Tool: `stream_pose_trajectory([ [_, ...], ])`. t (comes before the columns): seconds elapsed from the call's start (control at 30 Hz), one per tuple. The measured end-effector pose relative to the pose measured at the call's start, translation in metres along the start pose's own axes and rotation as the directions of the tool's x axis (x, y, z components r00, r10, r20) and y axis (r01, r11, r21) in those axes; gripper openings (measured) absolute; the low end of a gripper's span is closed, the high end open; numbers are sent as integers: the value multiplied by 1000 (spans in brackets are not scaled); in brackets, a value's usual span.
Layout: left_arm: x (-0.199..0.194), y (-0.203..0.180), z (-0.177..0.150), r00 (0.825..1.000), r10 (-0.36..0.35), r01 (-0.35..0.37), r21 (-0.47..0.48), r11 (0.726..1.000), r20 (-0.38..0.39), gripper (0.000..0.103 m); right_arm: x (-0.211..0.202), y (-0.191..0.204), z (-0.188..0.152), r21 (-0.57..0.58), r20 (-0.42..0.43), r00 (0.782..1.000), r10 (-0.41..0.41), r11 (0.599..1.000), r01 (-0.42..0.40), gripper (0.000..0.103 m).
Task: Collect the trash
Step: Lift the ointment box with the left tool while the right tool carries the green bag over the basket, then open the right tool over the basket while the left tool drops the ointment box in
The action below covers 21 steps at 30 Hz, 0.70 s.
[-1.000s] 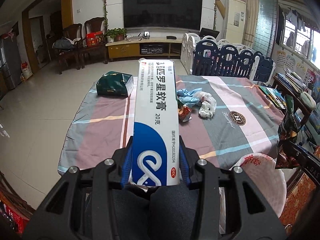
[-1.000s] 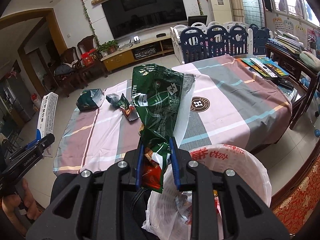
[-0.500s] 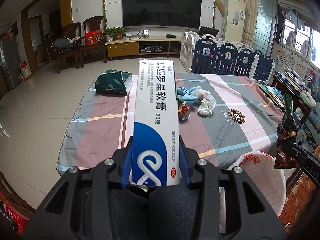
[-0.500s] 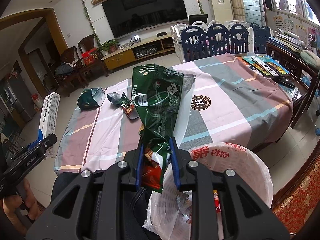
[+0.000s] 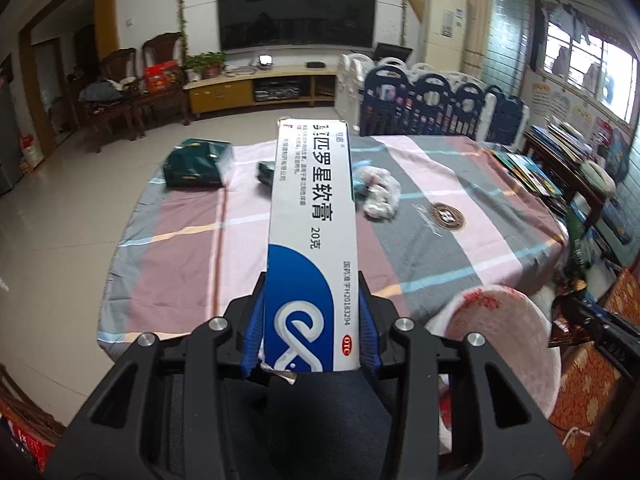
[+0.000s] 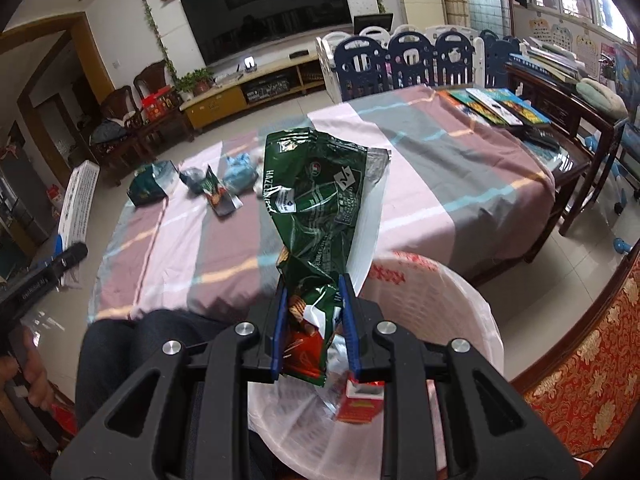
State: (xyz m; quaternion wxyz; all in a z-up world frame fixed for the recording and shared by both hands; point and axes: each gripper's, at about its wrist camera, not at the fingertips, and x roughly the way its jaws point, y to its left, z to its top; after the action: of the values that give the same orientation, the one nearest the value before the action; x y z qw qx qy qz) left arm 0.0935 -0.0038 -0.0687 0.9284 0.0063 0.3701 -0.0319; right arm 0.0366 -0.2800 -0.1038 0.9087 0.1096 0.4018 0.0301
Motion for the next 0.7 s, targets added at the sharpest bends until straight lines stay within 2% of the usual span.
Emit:
stream_pose_trajectory([
  [0.13,5,-30,-5,998,-57,59,58,997,-29,41,13,-18,-28,2,-88,996,-19,1000,19,25],
  [0.23,8,-58,-12,994,-94,100,125,987,-50,41,31,-30,-46,33,-187,982,-36,999,43,27],
  [0.3,8,-75,-17,992,-109,119,168,979,-62,41,40,-39,-53,60,-236,971,-33,997,49,38],
  [0.33,8,-84,-20,990,-119,131,193,973,-70,41,41,-43,-54,78,-239,971,-29,996,49,53],
  [0.37,8,-93,-22,989,-126,140,213,967,-77,41,38,-49,-54,108,-224,974,-26,993,51,66],
  [0.4,9,-100,-25,988,-131,147,232,962,-82,41,33,-53,-53,132,-204,979,-24,990,52,69],
  [0.53,10,-126,-35,983,-151,175,303,937,-104,41,13,-73,-44,194,-124,992,-31,979,55,72],
  [0.7,10,-158,-51,973,-187,226,406,885,-135,41,-9,-105,-33,288,-43,997,-68,954,78,73],
])
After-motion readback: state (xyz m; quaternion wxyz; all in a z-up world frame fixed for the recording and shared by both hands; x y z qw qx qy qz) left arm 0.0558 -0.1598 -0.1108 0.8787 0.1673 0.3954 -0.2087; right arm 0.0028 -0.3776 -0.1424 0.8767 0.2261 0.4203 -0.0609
